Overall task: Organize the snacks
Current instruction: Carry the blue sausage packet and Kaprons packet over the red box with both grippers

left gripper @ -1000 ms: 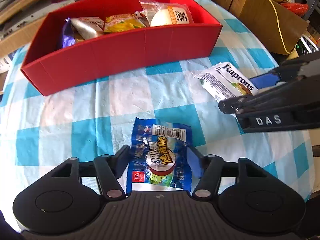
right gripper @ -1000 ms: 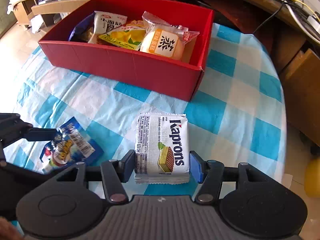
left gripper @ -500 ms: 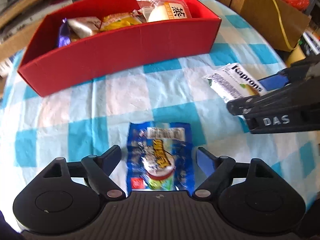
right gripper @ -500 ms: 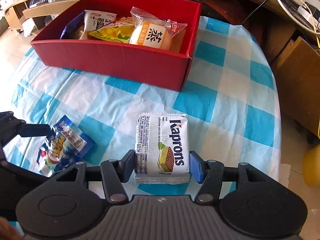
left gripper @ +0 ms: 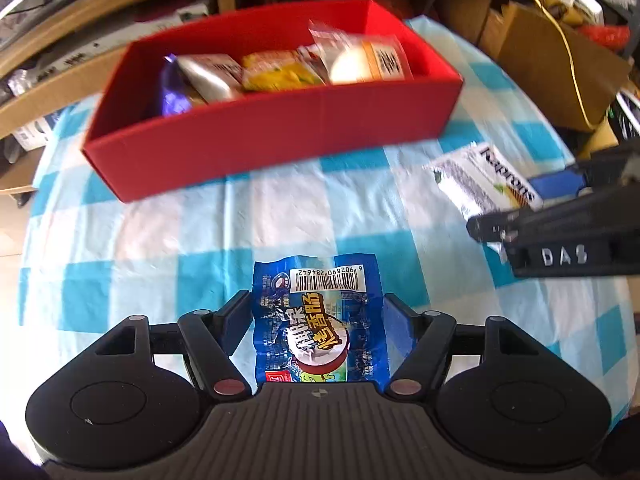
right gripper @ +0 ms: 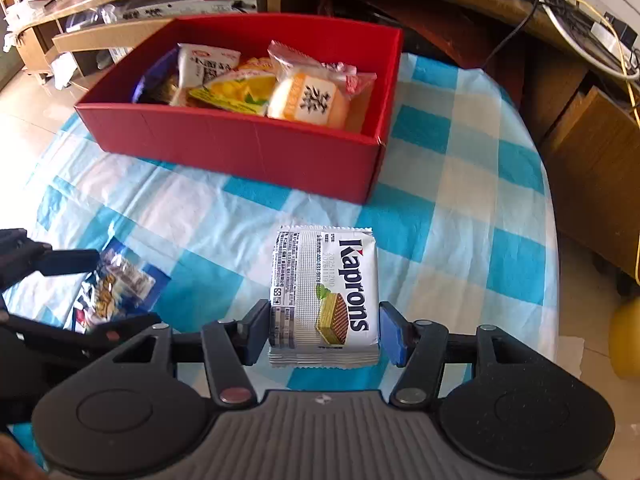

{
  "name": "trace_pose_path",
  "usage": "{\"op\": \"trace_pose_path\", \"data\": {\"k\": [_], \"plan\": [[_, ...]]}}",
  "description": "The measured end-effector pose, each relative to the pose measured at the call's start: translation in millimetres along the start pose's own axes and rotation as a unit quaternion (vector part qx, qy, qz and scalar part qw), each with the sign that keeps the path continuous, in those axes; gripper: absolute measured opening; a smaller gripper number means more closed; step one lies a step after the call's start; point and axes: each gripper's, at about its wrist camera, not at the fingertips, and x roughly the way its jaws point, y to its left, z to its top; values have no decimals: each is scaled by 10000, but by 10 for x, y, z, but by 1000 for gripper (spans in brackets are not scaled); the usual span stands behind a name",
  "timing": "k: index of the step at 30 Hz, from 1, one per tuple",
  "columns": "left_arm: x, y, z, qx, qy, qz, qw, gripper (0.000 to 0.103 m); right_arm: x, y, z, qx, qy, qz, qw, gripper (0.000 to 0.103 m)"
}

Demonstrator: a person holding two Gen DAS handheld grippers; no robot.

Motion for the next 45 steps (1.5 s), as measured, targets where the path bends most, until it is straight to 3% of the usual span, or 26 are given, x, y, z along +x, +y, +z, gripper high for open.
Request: {"op": "trace_pose_path", "data": {"k": [13,45], "plan": [[-148,164,250,-246,-360,153,9989,75,-203,216,215,-90,-395,53,9992,69],[-280,466,932,-400,-1021,592,9922,75,-419,234,913,347,-1152,27,9927,69]]}}
